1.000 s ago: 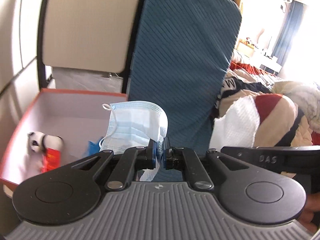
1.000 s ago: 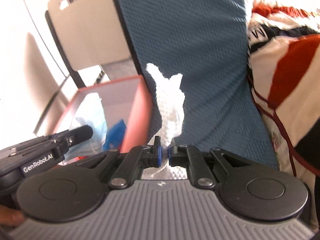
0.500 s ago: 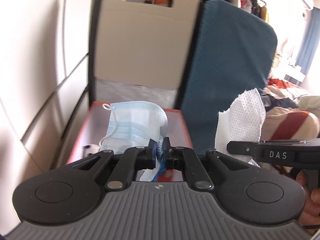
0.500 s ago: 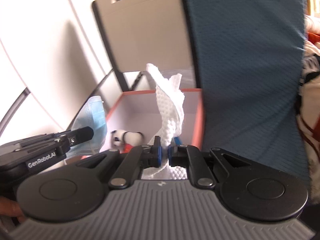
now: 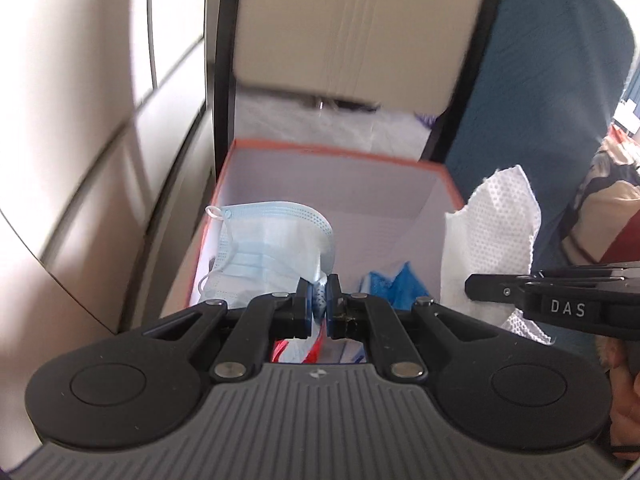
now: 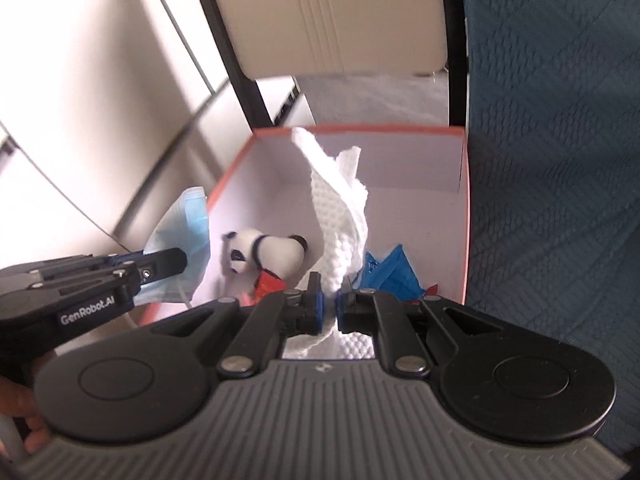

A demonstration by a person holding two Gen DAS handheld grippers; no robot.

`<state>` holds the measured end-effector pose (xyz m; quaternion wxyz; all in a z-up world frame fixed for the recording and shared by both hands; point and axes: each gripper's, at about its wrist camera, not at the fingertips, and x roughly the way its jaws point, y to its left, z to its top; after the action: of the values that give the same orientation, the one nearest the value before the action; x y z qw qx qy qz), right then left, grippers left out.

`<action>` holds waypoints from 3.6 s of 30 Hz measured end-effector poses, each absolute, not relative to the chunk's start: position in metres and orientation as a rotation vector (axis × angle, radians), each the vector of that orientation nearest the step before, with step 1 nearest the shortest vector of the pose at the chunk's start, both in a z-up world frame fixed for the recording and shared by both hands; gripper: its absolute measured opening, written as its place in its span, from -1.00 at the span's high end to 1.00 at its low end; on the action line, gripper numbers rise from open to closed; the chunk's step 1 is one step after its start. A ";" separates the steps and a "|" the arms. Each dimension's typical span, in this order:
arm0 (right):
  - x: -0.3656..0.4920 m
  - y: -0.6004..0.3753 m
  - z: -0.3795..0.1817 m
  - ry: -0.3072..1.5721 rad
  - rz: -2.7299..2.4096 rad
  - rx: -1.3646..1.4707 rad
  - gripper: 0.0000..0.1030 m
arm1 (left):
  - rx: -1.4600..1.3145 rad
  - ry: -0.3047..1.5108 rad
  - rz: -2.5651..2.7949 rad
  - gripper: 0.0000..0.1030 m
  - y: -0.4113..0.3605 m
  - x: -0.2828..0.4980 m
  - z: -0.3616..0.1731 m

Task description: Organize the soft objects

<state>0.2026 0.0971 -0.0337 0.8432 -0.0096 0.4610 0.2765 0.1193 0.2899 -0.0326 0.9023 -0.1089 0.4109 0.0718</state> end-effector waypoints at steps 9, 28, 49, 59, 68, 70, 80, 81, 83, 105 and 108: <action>0.236 0.127 -0.088 1.080 0.543 -0.082 0.78 | -0.308 1.034 0.145 0.85 0.320 0.163 -0.091; 0.233 0.136 -0.081 1.055 0.541 -0.064 -0.24 | -0.366 1.023 0.218 0.03 0.336 0.144 -0.075; 0.134 0.050 0.054 0.722 0.600 0.014 -0.26 | -0.254 0.744 0.277 -0.07 0.240 0.046 0.056; 0.096 0.010 0.063 0.658 0.609 0.021 -0.33 | -0.238 0.681 0.328 -0.64 0.203 -0.003 0.059; 0.069 -0.025 0.048 0.619 0.603 0.020 -0.70 | -0.258 0.613 0.365 -0.94 0.186 -0.034 0.053; 0.065 -0.034 0.042 0.632 0.588 0.015 -0.70 | -0.260 0.617 0.352 -0.95 0.178 -0.038 0.050; 0.042 -0.061 0.028 0.640 0.582 0.011 -0.70 | -0.248 0.628 0.356 -0.97 0.143 -0.060 0.026; 0.039 -0.063 0.027 0.634 0.588 0.008 -0.70 | -0.240 0.629 0.362 -0.97 0.140 -0.061 0.025; 0.034 -0.068 0.026 0.635 0.596 0.009 -0.70 | -0.223 0.632 0.376 -0.97 0.136 -0.065 0.024; 0.023 -0.073 0.020 0.668 0.612 -0.034 -0.70 | -0.256 0.609 0.448 -0.97 0.136 -0.101 0.030; 0.022 -0.072 0.021 0.665 0.609 -0.033 -0.70 | -0.256 0.613 0.450 -0.97 0.136 -0.101 0.030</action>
<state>0.0224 -0.0718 0.0211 0.8999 -0.0157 0.3212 0.2945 -0.1010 0.1365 0.0297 0.9205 -0.1245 0.2984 0.2192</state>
